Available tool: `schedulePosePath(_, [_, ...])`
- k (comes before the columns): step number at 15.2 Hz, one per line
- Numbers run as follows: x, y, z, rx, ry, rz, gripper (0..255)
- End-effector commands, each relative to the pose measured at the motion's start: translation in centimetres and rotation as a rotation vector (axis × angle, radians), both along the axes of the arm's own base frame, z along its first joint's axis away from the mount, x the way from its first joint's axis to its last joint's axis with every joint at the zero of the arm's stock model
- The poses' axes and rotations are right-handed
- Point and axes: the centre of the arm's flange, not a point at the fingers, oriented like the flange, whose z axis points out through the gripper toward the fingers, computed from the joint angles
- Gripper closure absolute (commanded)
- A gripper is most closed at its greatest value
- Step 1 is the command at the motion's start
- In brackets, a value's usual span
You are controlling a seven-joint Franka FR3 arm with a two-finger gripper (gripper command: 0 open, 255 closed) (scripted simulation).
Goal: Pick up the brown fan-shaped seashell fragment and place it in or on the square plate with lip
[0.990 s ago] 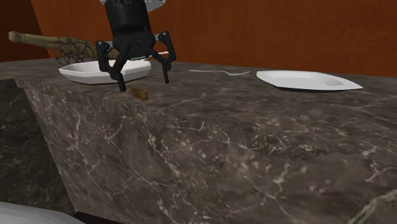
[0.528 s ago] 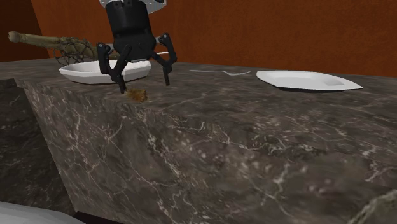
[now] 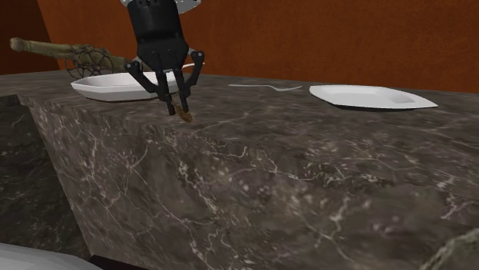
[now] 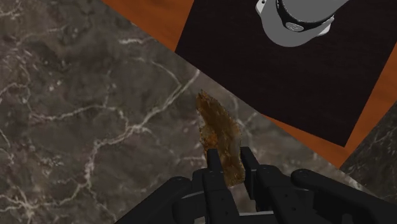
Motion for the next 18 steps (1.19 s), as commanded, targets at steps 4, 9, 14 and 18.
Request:
schedulePosePath(4, [0.0, 0.0, 0.7, 0.002, 0.010, 0.000, 255])
schedulePosePath(9, [0.0, 0.0, 3.3, 0.002, 0.010, 0.000, 255])
schedulePosePath(14, [0.0, 0.0, 6.0, 0.002, 0.010, 0.000, 255])
schedulePosePath(18, [0.0, 0.0, 8.1, 0.002, 0.010, 0.000, 255])
